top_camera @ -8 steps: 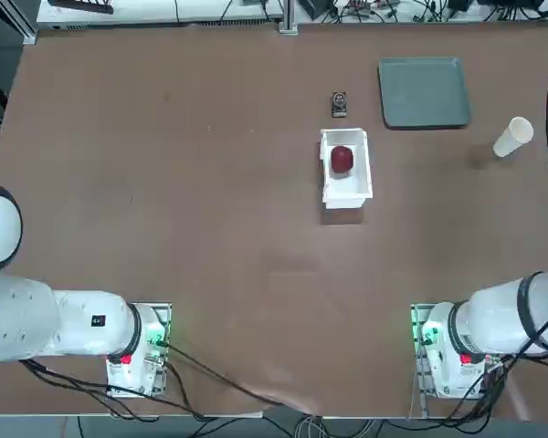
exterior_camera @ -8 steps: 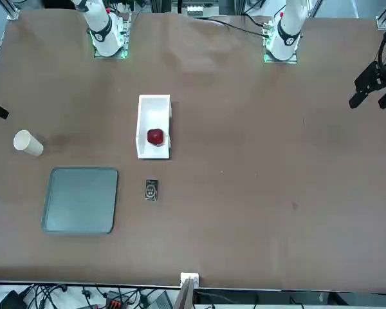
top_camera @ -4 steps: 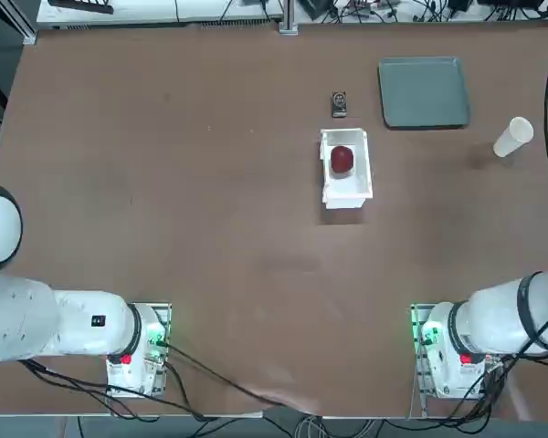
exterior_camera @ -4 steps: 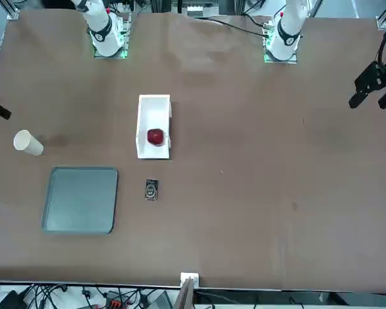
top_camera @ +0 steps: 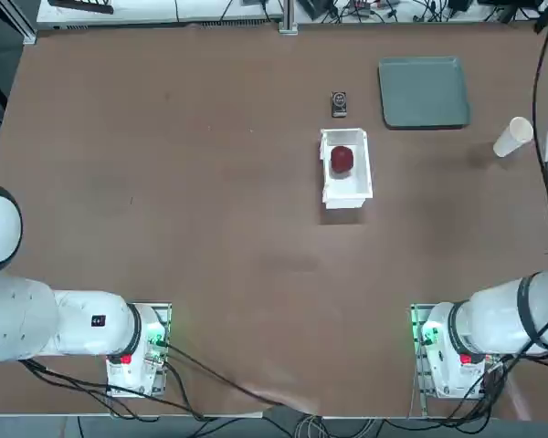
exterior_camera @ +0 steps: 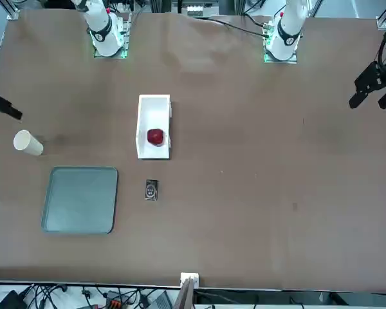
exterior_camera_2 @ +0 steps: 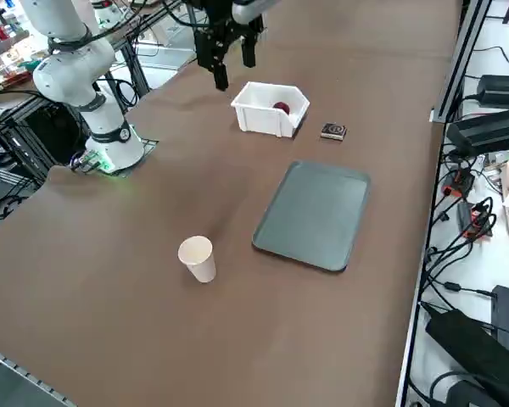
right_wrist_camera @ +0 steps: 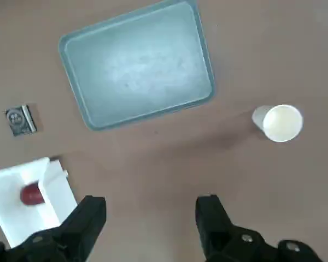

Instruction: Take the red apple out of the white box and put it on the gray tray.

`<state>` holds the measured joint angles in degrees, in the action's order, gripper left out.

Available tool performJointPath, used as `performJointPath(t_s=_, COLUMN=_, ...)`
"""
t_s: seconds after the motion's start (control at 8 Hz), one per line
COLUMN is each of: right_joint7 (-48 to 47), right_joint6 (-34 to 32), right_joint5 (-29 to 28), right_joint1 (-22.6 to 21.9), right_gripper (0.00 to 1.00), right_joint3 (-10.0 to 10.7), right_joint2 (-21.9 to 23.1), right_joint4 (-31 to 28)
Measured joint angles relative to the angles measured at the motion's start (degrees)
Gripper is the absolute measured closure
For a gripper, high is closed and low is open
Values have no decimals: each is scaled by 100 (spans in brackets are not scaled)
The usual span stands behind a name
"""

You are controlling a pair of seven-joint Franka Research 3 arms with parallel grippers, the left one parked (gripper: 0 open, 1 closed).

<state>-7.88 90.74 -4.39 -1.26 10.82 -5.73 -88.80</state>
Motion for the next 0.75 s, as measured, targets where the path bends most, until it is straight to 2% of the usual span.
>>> performJointPath(t_s=0.38, right_joint7=-2003, right_joint6=993, right_joint5=113, right_joint1=-727, right_gripper=0, right_joint3=-39, right_joint2=-18, right_joint4=-755)
performJointPath(t_s=0.75, right_joint7=-5083, right_joint6=1699, right_joint5=351, right_joint1=-1561, right_gripper=0, right_joint3=-62, right_joint2=-124, right_joint4=-1281)
